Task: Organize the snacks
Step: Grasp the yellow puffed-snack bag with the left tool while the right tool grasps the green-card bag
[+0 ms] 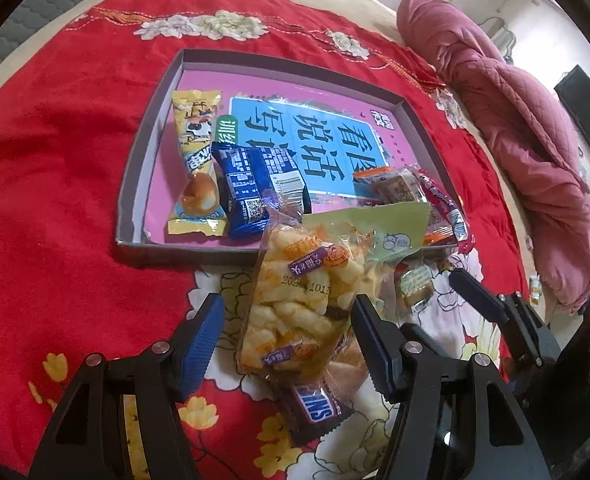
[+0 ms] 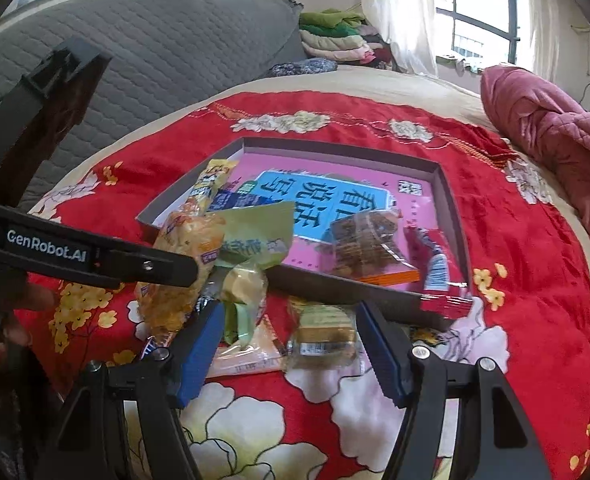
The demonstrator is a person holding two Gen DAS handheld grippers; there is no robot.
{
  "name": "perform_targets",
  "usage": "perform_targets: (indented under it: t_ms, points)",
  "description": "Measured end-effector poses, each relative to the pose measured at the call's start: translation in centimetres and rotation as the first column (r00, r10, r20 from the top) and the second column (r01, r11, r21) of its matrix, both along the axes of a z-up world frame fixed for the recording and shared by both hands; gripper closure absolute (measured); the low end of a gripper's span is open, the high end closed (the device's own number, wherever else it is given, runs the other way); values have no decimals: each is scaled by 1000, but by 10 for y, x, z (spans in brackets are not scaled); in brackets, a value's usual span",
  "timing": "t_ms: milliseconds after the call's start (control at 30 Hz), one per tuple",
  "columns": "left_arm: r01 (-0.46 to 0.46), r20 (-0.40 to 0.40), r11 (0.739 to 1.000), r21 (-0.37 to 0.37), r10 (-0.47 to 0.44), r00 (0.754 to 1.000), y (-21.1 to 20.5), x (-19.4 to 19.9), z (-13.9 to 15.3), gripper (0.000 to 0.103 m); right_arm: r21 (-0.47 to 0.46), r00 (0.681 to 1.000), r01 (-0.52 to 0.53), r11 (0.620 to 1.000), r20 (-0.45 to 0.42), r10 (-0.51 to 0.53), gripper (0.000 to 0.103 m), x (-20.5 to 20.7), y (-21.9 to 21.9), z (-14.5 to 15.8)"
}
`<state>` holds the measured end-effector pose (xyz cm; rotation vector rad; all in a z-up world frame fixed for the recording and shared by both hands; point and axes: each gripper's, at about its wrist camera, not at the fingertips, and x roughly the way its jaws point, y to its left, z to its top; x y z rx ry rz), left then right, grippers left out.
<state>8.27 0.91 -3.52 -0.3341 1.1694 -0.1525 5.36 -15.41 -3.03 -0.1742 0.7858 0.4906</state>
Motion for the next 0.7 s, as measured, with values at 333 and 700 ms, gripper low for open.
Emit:
perform_targets:
  t_ms: [333, 700]
  points:
    - [3, 2, 998, -57, -3, 1000, 2, 7, -7, 36, 14, 999, -43, 999, -28, 44, 36, 7, 17, -9]
    - [11, 4, 995, -103, -10, 1000, 5, 11, -11, 51, 38, 997, -69, 997, -44, 70, 36, 16, 28, -15]
